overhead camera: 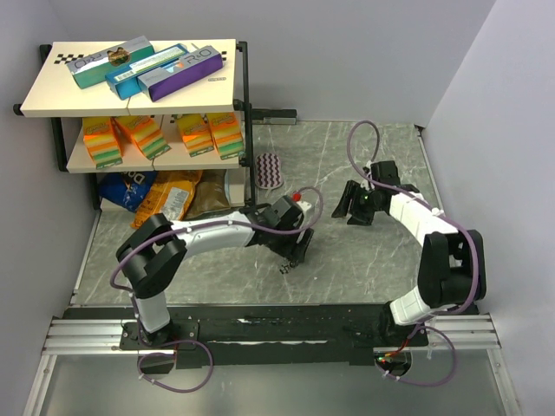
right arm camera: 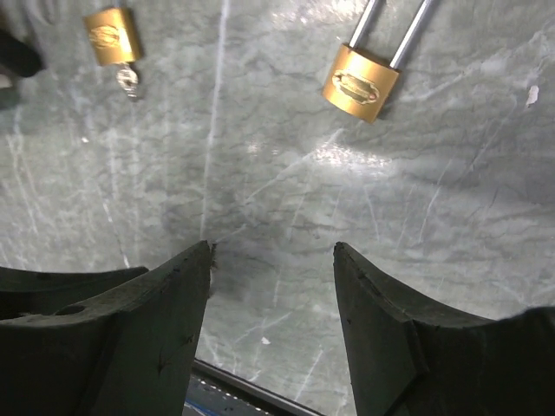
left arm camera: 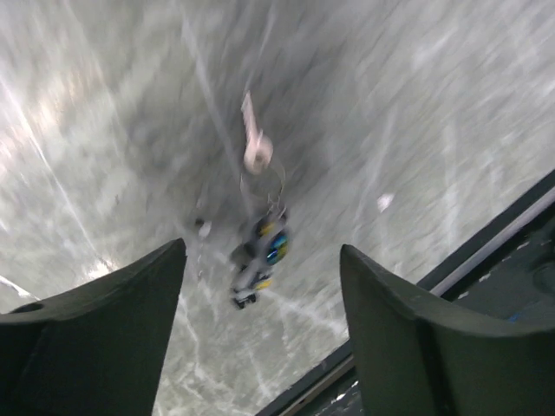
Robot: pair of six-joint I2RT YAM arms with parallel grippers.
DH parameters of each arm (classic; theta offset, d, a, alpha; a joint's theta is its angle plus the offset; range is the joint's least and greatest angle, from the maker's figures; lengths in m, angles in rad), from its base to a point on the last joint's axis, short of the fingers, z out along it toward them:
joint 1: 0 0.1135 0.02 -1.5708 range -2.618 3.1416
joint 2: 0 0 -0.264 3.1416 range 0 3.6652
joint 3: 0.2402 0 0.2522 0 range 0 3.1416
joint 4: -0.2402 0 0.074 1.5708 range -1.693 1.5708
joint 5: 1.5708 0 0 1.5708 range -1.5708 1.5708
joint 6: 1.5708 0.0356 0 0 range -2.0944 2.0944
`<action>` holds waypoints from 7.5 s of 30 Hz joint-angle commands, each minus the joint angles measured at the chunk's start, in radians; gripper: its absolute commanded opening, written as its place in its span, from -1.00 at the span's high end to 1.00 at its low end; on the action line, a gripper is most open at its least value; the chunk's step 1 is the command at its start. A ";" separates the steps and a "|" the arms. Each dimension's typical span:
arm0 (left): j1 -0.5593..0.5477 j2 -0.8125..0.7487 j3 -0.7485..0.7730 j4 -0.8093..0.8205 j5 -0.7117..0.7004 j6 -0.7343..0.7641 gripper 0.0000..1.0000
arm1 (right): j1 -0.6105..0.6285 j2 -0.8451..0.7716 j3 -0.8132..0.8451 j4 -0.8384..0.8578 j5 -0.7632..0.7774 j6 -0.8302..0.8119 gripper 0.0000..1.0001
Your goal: Unlock with the key
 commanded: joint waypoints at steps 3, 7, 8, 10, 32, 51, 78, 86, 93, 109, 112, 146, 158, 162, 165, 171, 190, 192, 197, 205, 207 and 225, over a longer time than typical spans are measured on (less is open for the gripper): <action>0.009 0.109 0.188 -0.064 -0.080 0.046 -0.59 | 0.003 -0.090 0.001 0.021 -0.008 0.004 -0.32; 0.007 0.182 0.257 -0.108 -0.103 0.035 -0.47 | -0.003 -0.110 -0.010 0.022 -0.011 -0.001 -0.32; 0.009 0.192 0.281 -0.136 -0.103 0.029 -0.43 | -0.004 -0.119 -0.013 0.025 -0.013 -0.001 -0.32; 0.009 0.203 0.288 -0.150 -0.103 0.023 -0.36 | -0.010 -0.125 -0.022 0.033 -0.018 0.002 -0.33; 0.001 0.240 0.214 -0.151 -0.007 0.054 0.10 | -0.047 -0.156 -0.074 0.071 -0.047 0.010 -0.33; 0.044 0.113 0.212 -0.073 -0.033 -0.055 0.98 | -0.052 -0.258 -0.134 0.070 -0.131 0.039 -0.32; 0.107 0.022 0.073 -0.138 0.075 -0.134 -0.57 | 0.052 -0.237 -0.208 0.142 -0.188 0.097 -0.30; 0.076 0.142 0.136 -0.213 0.128 -0.109 -0.45 | 0.052 -0.278 -0.202 0.122 -0.160 0.094 -0.31; 0.061 0.191 0.160 -0.214 0.188 -0.078 -0.11 | 0.051 -0.310 -0.191 0.108 -0.140 0.090 -0.32; 0.066 0.076 0.353 -0.303 0.096 -0.109 0.98 | 0.040 -0.407 -0.099 0.030 -0.235 0.222 -0.38; 0.070 0.041 0.378 -0.293 0.098 -0.134 0.98 | 0.042 -0.412 -0.122 0.060 -0.257 0.248 -0.38; -0.086 0.308 0.347 -0.410 -0.203 -0.077 -0.15 | 0.002 -0.398 -0.214 0.093 -0.269 0.257 -0.38; -0.095 0.297 0.306 -0.306 -0.224 -0.075 0.98 | -0.032 -0.422 -0.216 0.081 -0.268 0.251 -0.38; -0.071 0.245 0.387 -0.355 -0.172 -0.103 0.98 | -0.034 -0.435 -0.220 0.094 -0.280 0.274 -0.39; -0.060 0.237 0.507 -0.449 -0.188 -0.100 0.98 | -0.034 -0.432 -0.229 0.131 -0.323 0.316 -0.40; -0.019 0.245 0.648 -0.523 -0.094 -0.144 0.98 | -0.026 -0.422 -0.258 0.223 -0.396 0.451 -0.43; -0.014 0.203 0.717 -0.492 -0.011 -0.200 0.98 | 0.032 -0.358 -0.337 0.370 -0.392 0.600 -0.39; -0.017 0.193 0.716 -0.484 -0.004 -0.209 0.98 | 0.036 -0.347 -0.346 0.387 -0.393 0.614 -0.39; -0.019 0.173 0.691 -0.466 0.018 -0.219 0.98 | 0.045 -0.318 -0.349 0.430 -0.383 0.630 -0.38; -0.039 0.153 0.699 -0.463 0.015 -0.223 0.98 | 0.054 -0.258 -0.374 0.539 -0.380 0.711 -0.35; -0.040 0.150 0.700 -0.461 0.016 -0.223 0.98 | 0.055 -0.251 -0.375 0.565 -0.367 0.734 -0.35; -0.002 0.084 0.594 -0.441 -0.040 -0.307 0.98 | -0.053 -0.359 -0.447 0.582 -0.354 0.806 -0.33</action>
